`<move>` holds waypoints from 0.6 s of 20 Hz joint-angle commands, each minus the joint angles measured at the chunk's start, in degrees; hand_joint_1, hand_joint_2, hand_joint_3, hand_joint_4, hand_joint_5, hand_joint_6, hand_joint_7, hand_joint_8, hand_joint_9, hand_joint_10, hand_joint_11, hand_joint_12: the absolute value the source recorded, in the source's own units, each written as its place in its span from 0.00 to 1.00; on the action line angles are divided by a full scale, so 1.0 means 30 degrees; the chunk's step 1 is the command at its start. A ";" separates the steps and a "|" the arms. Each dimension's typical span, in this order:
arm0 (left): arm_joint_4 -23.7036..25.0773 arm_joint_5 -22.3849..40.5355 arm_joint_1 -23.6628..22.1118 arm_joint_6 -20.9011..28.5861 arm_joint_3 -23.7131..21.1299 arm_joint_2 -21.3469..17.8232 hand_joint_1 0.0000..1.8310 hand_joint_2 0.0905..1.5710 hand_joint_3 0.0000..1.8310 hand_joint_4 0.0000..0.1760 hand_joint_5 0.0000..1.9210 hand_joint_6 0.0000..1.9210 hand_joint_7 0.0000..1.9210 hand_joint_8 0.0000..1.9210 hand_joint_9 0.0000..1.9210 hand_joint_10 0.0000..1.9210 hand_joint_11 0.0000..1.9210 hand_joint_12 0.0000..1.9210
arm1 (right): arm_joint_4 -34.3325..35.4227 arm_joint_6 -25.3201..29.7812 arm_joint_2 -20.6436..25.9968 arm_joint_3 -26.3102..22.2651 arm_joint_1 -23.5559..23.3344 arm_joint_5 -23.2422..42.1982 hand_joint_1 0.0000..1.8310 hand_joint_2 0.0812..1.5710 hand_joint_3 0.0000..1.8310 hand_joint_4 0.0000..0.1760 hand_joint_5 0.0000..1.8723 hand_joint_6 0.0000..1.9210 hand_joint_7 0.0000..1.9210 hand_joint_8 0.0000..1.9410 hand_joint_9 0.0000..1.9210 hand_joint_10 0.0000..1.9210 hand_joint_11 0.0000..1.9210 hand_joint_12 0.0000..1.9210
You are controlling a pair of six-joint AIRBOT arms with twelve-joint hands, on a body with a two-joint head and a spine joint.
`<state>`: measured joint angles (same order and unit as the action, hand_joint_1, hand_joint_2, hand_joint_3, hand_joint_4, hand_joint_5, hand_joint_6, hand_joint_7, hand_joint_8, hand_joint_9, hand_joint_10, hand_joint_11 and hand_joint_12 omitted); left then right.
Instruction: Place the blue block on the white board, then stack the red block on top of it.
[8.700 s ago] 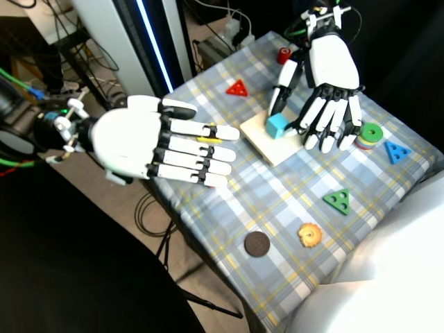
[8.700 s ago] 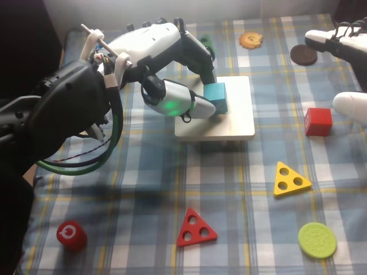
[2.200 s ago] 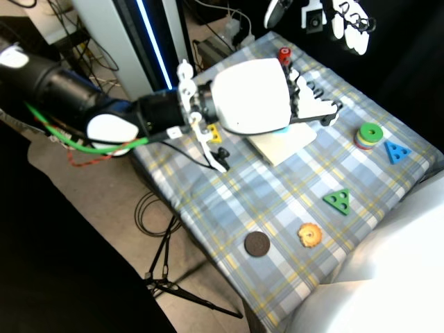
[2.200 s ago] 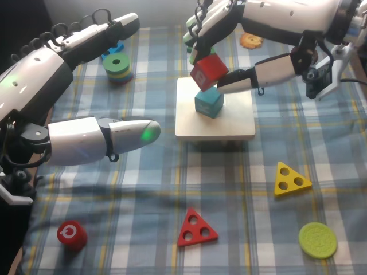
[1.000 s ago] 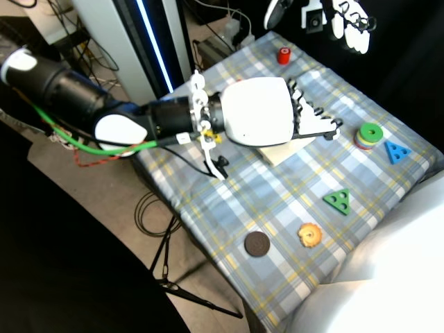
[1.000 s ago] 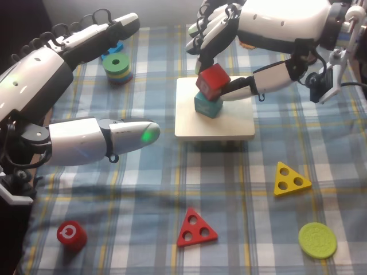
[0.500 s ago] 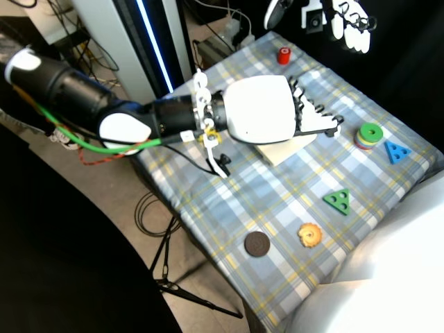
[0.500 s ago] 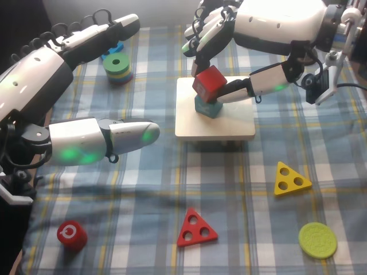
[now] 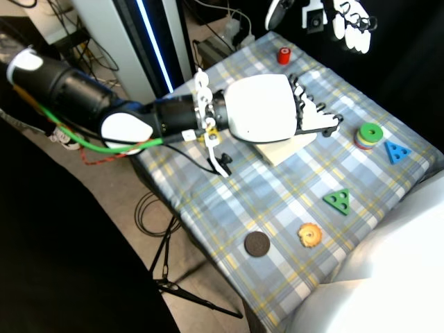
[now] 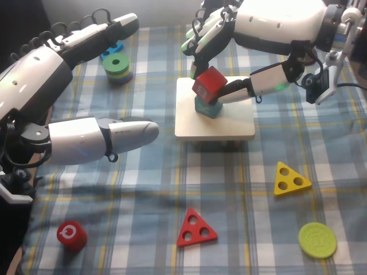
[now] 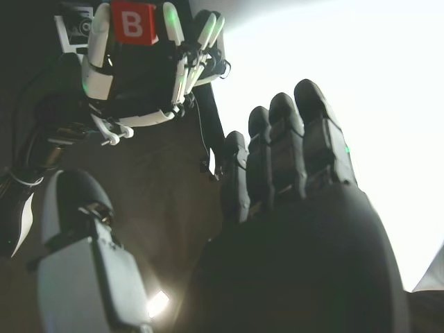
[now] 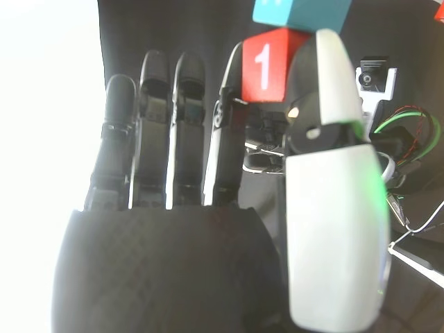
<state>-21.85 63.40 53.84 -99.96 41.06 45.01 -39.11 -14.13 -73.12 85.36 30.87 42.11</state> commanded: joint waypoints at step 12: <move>0.0544 0.2235 -0.0253 0.0183 0.0017 0.0072 0.37 0.54 0.00 0.71 0.14 0.00 0.13 0.00 0.10 0.00 0.00 0.14 | 0.0948 0.0062 -0.0059 0.0156 -0.0343 0.1554 0.59 0.68 0.00 0.15 0.54 0.49 0.40 0.00 0.35 0.01 0.06 0.62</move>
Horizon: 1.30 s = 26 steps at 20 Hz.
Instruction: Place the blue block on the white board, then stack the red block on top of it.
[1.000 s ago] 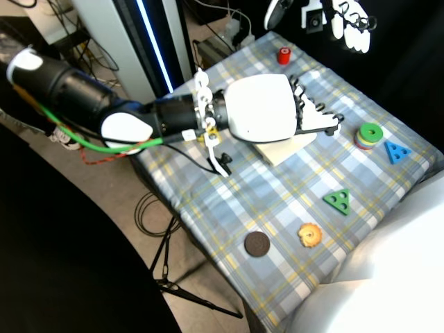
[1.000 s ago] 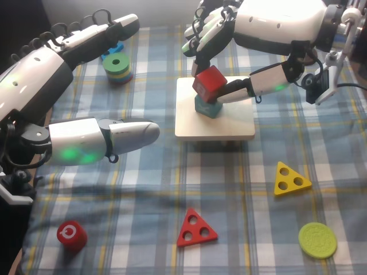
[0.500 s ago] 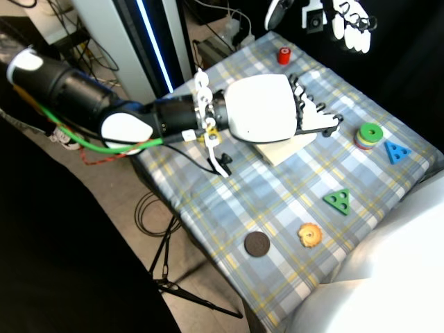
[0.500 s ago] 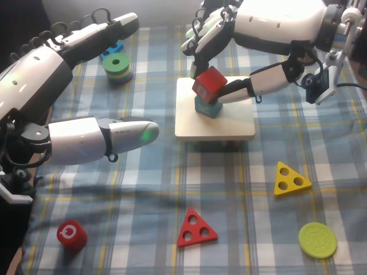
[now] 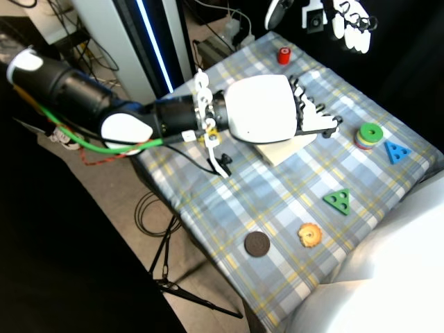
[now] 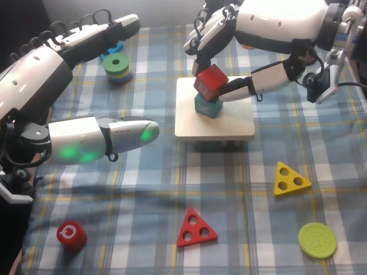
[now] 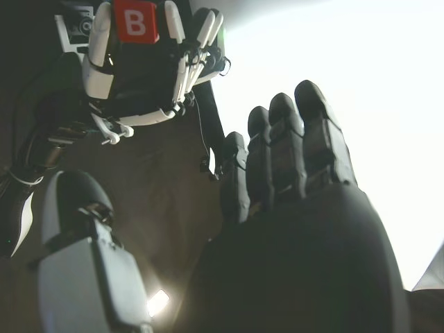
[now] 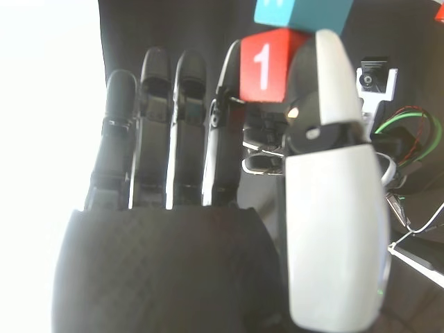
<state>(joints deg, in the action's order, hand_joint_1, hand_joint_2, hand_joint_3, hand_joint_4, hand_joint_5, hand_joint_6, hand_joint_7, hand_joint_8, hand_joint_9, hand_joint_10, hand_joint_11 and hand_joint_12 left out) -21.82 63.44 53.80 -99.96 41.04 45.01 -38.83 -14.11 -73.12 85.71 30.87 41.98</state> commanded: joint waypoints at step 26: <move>0.0497 0.2990 -0.0124 0.1199 0.0007 -0.0440 0.37 0.52 0.00 0.59 0.15 0.00 0.12 0.00 0.10 0.00 0.00 0.28 | 0.2357 -0.0005 0.1950 -0.1787 0.0253 0.3878 0.44 0.55 0.00 0.61 0.01 0.00 0.05 0.00 0.04 0.00 0.00 0.24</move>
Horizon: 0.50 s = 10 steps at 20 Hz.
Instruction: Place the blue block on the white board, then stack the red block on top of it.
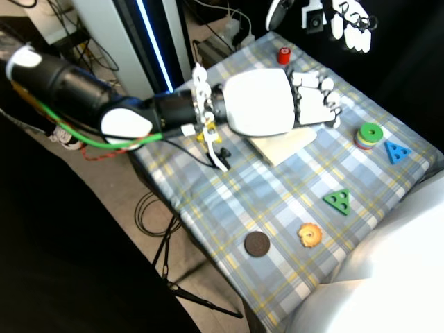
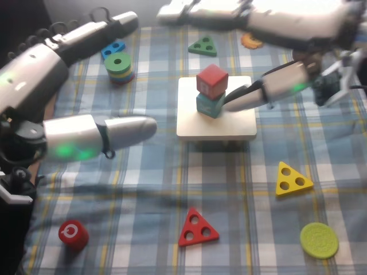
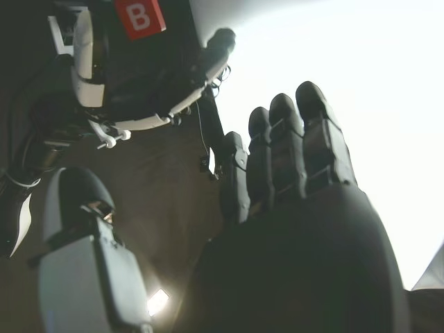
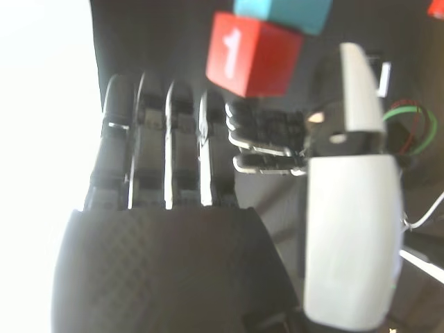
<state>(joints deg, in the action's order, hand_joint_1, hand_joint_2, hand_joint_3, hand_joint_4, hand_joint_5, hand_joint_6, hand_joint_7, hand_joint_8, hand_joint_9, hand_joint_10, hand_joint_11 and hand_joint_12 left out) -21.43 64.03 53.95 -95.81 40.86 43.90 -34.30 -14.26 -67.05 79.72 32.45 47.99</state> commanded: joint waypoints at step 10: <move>0.2485 0.8874 0.1336 1.2584 0.2678 -0.1213 0.41 0.52 0.00 0.42 0.03 0.00 0.15 0.01 0.09 0.00 0.00 0.21 | 1.0925 -0.6753 0.4935 -0.4848 0.6350 1.3640 0.37 0.60 0.00 0.54 0.01 0.00 0.07 0.01 0.04 0.01 0.00 0.00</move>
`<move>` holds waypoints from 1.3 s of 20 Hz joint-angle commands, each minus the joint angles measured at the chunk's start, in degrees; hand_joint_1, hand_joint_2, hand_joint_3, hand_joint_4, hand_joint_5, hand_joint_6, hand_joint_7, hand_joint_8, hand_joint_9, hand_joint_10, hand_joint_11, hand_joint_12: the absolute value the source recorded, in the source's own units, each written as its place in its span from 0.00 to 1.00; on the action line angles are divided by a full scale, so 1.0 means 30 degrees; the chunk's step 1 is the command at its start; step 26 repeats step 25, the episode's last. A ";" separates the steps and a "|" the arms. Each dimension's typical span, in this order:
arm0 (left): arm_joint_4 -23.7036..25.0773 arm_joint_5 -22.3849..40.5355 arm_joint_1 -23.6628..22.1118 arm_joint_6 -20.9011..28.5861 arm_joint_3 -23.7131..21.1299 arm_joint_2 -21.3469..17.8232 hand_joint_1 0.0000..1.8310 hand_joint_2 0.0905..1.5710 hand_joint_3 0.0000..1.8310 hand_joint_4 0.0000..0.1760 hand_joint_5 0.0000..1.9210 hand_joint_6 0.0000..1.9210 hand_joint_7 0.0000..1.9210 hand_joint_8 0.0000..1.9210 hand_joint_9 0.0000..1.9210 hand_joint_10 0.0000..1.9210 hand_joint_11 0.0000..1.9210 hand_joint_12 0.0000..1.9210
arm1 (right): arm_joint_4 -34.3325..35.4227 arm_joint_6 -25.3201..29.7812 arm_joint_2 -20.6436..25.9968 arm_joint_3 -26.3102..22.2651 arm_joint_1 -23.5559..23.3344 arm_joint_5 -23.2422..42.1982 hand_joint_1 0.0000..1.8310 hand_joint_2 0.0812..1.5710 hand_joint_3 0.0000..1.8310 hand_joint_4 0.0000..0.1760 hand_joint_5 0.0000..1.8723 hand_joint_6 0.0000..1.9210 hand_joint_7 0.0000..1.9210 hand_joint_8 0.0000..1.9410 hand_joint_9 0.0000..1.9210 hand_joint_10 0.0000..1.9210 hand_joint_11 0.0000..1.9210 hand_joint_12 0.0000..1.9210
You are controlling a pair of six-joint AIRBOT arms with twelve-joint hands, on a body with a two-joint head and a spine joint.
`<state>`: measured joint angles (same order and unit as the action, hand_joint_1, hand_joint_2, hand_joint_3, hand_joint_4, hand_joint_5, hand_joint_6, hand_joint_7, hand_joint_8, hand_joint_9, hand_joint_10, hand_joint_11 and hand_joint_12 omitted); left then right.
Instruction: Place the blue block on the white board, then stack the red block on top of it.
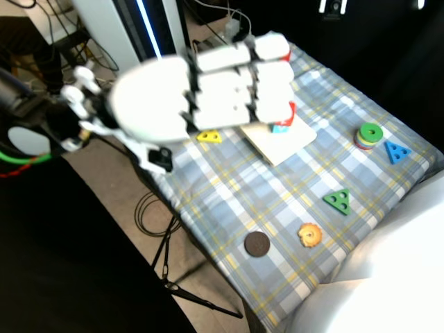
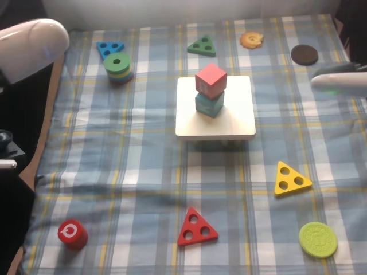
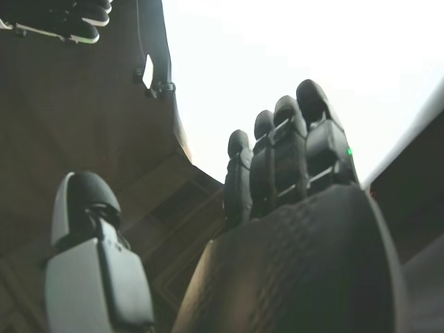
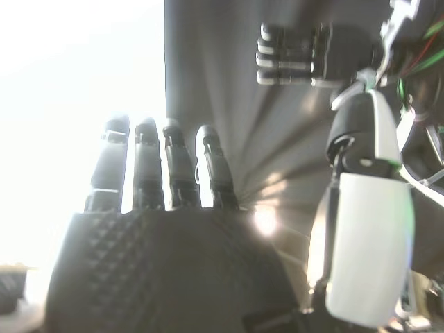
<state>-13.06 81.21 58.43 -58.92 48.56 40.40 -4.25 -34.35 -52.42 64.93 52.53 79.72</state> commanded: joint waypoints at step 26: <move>0.0085 0.6072 -0.2509 0.9965 0.1663 0.3675 0.52 0.75 0.00 0.57 0.43 0.66 0.48 0.43 0.41 0.51 0.22 0.80 | 0.3705 0.0300 0.0337 -0.3882 -0.0972 0.7137 0.46 0.77 0.00 0.00 0.30 0.00 0.34 0.00 0.12 0.47 0.00 0.89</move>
